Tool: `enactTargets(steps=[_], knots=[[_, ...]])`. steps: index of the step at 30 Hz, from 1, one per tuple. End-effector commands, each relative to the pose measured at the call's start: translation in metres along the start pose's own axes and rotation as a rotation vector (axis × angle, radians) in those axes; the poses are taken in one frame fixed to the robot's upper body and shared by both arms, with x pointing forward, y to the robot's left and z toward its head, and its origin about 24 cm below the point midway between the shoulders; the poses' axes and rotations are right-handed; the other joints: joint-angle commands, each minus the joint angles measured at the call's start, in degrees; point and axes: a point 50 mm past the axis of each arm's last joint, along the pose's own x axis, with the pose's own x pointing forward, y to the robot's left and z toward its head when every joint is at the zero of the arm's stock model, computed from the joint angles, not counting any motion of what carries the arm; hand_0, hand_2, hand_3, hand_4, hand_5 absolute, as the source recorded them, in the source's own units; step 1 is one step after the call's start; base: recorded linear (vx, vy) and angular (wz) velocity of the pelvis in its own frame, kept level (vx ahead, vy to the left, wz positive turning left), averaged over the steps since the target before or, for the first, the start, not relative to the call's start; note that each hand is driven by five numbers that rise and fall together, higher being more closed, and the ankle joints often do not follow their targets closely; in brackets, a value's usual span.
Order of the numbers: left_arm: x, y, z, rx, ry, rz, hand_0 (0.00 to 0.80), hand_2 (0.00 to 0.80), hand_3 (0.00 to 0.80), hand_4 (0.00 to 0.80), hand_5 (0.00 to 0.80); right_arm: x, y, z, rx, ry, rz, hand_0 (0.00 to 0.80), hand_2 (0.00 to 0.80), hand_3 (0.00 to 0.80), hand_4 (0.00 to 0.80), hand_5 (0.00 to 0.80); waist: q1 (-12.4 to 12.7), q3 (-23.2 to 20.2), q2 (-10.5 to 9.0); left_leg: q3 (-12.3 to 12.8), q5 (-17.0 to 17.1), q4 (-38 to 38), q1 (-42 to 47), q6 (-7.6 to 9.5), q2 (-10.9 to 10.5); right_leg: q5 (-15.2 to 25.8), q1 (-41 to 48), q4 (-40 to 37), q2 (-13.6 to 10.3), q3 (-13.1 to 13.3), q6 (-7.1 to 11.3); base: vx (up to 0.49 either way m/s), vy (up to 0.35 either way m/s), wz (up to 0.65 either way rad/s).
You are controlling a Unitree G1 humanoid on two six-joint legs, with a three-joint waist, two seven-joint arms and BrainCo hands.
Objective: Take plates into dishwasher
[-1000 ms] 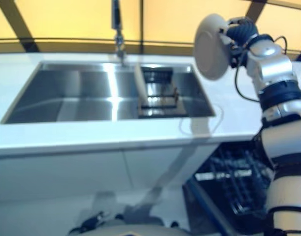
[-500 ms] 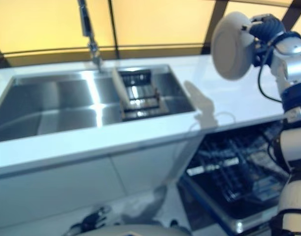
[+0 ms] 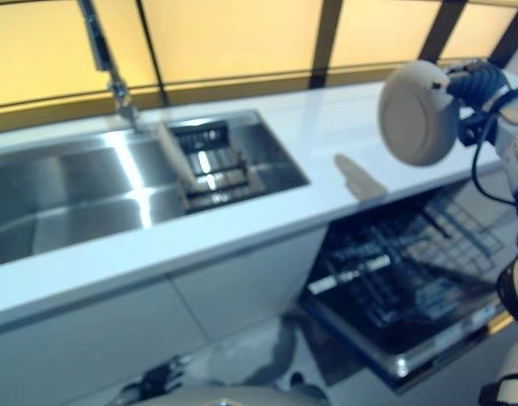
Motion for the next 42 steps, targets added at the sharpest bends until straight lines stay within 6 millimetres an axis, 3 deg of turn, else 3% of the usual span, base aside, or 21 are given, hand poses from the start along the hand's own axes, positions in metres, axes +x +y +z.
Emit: enactTargets(steps=[1, 23, 31, 42], knots=[[0.001, 0.009, 0.027, 0.047, -0.060, 0.010, 0.000, 0.000, 0.000, 0.000, 0.000, -0.014, -0.030, 0.026, -0.023, -0.107, -0.076, 0.800, 0.800, 0.800, 0.800, 0.800, -0.75, 0.60, -3.48, -2.96, -1.75, 0.12, 0.90, 2.37, -0.79, 0.40, 1.89, 0.12, -1.75, 0.34, 1.50, -0.013, -0.002, -0.04], [0.000, 0.013, 0.033, 0.021, -0.104, 0.032, 0.000, 0.000, 0.000, 0.000, 0.000, -0.036, -0.004, -0.043, -0.061, -0.004, 0.097, 0.800, 0.800, 0.800, 0.800, 0.800, -4.30, 1.60, -3.59, -0.87, -1.89, 0.12, 1.42, 2.74, -0.35, 0.59, 1.13, 0.12, -0.69, 2.23, 1.37, -0.014, -0.008, -0.06], [0.000, 0.012, 0.033, 0.015, -0.112, 0.030, 0.000, 0.000, 0.000, 0.000, 0.000, -0.037, 0.033, -0.074, -0.058, 0.035, 0.203, 0.800, 0.800, 0.800, 0.800, 0.800, -4.58, 2.23, -3.45, -0.69, -1.93, 0.12, 1.58, 2.94, -0.33, 0.60, 1.21, 0.12, -0.61, 2.18, 1.30, -0.007, -0.005, -0.03], [0.001, 0.011, 0.039, 0.016, -0.127, 0.036, 0.000, 0.000, 0.000, 0.000, 0.000, -0.035, 0.075, -0.102, -0.016, 0.088, 0.303, 0.800, 0.800, 0.800, 0.800, 0.800, -4.04, 2.87, -2.91, -1.07, -2.06, 0.12, 1.66, 3.14, -0.55, 0.51, 1.49, 0.12, -0.90, 1.54, 1.28, 0.000, 0.000, 0.00]])
